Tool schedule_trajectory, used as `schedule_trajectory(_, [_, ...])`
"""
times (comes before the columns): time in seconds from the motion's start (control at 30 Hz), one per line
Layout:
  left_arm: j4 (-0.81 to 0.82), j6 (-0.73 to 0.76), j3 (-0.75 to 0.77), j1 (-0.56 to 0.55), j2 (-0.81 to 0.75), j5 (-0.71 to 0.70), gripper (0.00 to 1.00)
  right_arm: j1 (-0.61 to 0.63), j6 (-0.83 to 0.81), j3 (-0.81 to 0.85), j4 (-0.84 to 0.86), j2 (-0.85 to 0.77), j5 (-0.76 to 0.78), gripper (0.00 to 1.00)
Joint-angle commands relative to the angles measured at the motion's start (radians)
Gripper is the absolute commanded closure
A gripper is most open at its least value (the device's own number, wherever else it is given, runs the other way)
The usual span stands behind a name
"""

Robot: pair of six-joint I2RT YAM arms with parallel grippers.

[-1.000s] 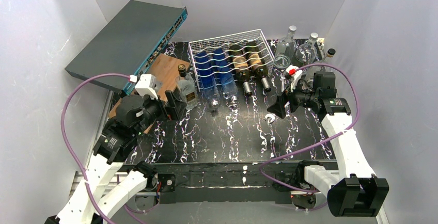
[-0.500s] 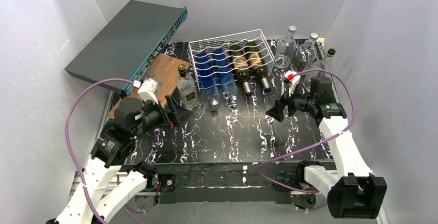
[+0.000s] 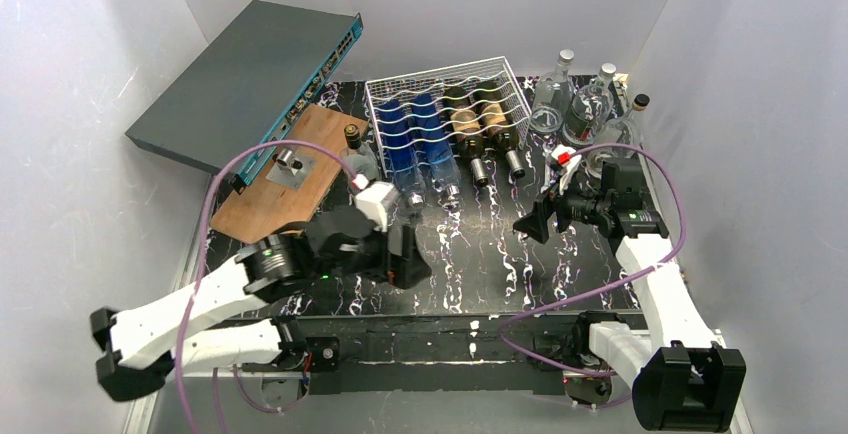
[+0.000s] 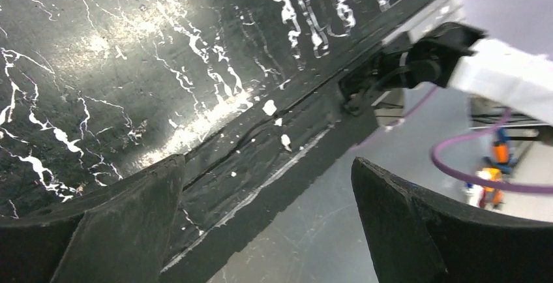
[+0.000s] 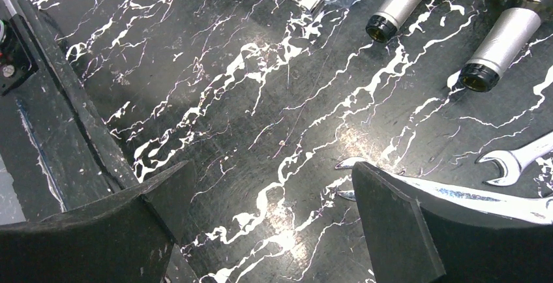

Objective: Take the wine bottle off the wine rack
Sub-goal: Pick up the wine bottle from the wine rack.

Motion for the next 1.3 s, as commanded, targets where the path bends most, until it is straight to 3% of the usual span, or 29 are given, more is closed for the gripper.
schedule_trajectory(0.0, [-0.013, -0.006, 0.082, -0.111, 0.143, -0.239, 0.02, -0.007, -0.018, -0.011, 0.028, -0.03, -0.025, 0.02])
schedule_trajectory(0.27, [0.01, -0.018, 0.148, -0.121, 0.333, -0.455, 0.02, -0.008, -0.023, -0.016, 0.02, -0.063, -0.003, 0.02])
schedule_trajectory(0.43, [0.102, 0.051, 0.151, -0.119, 0.395, -0.553, 0.02, -0.008, -0.023, -0.019, 0.017, -0.072, 0.003, 0.02])
schedule_trajectory(0.9, [0.212, 0.046, 0.108, 0.038, 0.447, -0.451, 0.02, -0.008, -0.042, -0.022, 0.004, -0.093, 0.016, 0.02])
schedule_trajectory(1.27, [0.256, 0.064, 0.128, 0.093, 0.516, -0.523, 0.03, -0.008, -0.046, -0.023, 0.002, -0.096, 0.017, 0.02])
